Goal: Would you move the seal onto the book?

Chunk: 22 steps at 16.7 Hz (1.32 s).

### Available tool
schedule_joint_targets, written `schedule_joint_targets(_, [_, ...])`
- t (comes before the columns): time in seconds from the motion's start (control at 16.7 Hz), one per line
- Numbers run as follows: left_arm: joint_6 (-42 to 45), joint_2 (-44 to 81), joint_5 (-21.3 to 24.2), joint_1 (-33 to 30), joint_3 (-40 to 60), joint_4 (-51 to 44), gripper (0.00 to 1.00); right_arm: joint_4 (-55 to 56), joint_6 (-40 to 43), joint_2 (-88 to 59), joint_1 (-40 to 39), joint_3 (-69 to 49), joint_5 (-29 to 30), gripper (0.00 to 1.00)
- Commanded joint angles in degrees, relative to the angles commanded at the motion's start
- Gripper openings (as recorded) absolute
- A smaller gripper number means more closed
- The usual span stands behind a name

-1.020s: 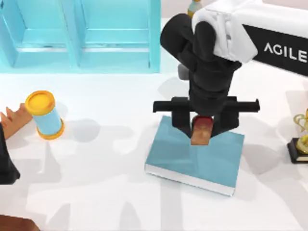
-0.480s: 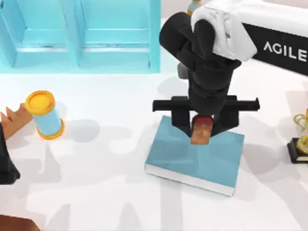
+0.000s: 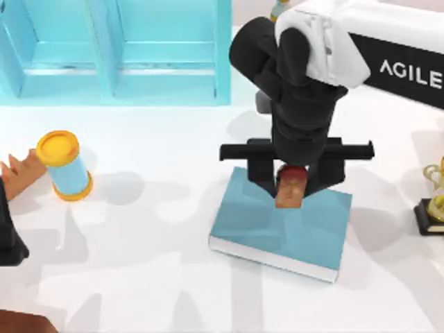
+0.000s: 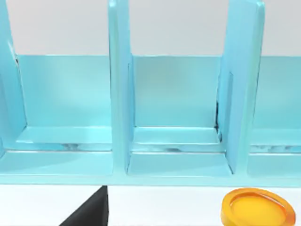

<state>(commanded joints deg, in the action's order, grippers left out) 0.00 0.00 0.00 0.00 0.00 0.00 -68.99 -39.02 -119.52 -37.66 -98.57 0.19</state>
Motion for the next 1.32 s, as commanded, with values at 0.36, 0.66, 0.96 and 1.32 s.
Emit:
schedule_joint_targets(0.36, [0.0,0.0,0.0,0.0,0.0,0.0,1.00,0.0,0.0,0.0,0.0,0.0,0.0,0.90])
schedule_joint_targets(0.66, [0.0,0.0,0.0,0.0,0.0,0.0,1.00,0.0,0.0,0.0,0.0,0.0,0.0,1.00])
schedule_joint_targets(0.96, [0.0,0.0,0.0,0.0,0.0,0.0,1.00,0.0,0.0,0.0,0.1,0.0,0.0,1.00])
schedule_joint_targets(1.32, [0.0,0.0,0.0,0.0,0.0,0.0,1.00,-5.5,0.0,0.4,0.1,-5.1,0.0,1.00])
